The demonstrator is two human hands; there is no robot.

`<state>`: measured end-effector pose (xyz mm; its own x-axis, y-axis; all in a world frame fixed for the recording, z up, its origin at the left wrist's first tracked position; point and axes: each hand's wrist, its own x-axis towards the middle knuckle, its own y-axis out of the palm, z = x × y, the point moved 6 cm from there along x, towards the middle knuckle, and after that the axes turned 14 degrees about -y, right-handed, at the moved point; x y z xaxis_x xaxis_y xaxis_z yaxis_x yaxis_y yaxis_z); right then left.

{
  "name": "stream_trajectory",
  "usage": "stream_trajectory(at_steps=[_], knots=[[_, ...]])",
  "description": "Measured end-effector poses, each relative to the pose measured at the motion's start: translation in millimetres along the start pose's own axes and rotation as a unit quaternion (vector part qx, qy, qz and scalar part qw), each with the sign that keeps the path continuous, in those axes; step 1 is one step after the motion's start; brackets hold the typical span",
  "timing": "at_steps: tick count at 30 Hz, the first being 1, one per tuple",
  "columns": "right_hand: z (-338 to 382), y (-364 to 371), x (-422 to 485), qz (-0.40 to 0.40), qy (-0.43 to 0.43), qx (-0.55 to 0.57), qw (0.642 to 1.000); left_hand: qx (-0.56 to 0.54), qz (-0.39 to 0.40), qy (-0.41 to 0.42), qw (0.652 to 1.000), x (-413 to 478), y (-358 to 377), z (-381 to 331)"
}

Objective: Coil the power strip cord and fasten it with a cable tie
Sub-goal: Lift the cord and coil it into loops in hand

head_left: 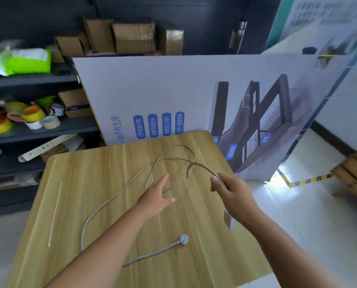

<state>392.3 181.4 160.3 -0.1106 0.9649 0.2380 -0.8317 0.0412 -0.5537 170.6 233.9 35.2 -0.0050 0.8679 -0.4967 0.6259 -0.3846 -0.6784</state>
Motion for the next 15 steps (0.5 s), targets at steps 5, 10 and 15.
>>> stream_trajectory(at_steps=[5, 10, 15], knots=[[81, -59, 14, -0.044, -0.107, 0.079, 0.990, -0.069, -0.047, 0.060, 0.995, -2, -16, -66], [117, -86, 21, -0.069, -0.147, 0.165, 0.973, -0.095, -0.117, 0.129, 0.980, -24, -44, -105], [87, -87, 40, -0.105, -0.082, 0.159, 0.978, -0.186, -0.147, 0.151, 0.960, -49, -88, -108]])
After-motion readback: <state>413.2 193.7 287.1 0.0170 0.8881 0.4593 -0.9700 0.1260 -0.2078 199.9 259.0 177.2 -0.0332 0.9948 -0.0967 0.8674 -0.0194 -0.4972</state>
